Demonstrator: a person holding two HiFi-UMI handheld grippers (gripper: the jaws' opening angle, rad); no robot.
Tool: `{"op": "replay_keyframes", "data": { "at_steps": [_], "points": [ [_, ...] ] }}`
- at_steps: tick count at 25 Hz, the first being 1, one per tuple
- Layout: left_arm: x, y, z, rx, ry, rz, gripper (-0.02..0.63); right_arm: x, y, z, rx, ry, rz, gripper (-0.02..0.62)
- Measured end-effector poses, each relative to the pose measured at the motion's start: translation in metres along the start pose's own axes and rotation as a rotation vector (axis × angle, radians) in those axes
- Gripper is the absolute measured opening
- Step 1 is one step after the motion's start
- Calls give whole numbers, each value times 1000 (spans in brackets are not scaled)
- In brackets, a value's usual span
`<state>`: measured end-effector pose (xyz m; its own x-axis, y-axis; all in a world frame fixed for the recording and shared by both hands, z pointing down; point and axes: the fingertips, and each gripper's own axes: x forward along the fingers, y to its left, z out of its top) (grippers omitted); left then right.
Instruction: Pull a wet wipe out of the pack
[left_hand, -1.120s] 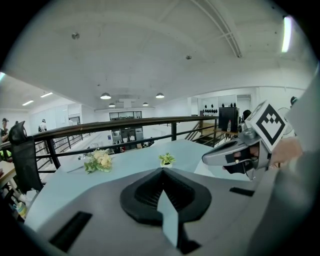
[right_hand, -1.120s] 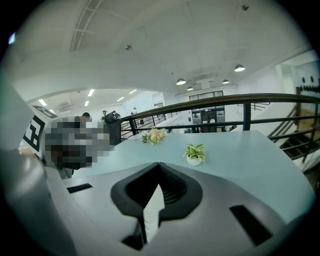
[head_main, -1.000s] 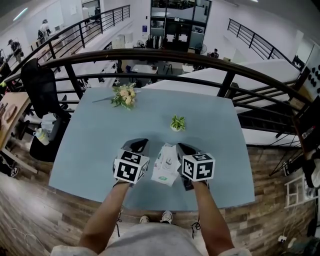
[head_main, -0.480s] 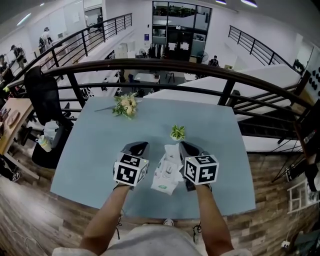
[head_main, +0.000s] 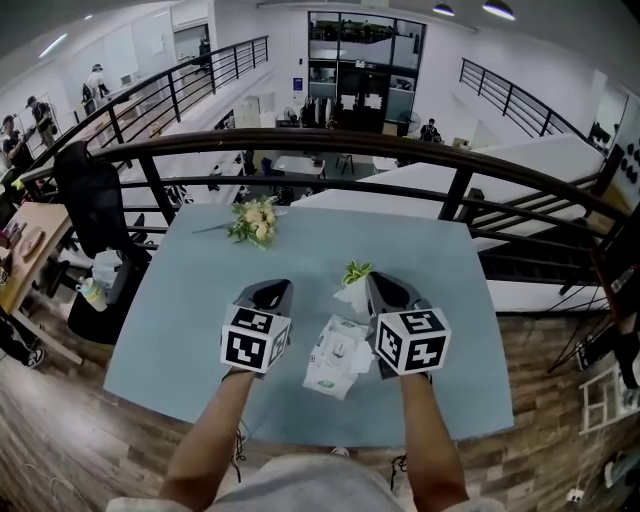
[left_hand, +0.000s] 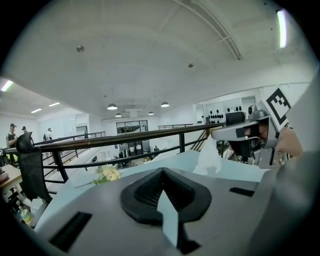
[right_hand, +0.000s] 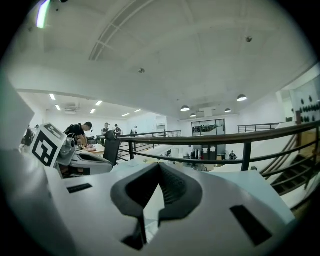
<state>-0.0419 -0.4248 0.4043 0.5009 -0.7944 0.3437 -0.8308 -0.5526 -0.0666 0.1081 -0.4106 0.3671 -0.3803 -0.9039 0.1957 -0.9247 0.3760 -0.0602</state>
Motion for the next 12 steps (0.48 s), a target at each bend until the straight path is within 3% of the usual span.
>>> {"op": "replay_keyframes", "data": {
  "at_steps": [12],
  "points": [
    [-1, 3, 1, -8, 0, 19, -6, -3, -7, -3, -12, -2, -8, 5]
  ]
}}
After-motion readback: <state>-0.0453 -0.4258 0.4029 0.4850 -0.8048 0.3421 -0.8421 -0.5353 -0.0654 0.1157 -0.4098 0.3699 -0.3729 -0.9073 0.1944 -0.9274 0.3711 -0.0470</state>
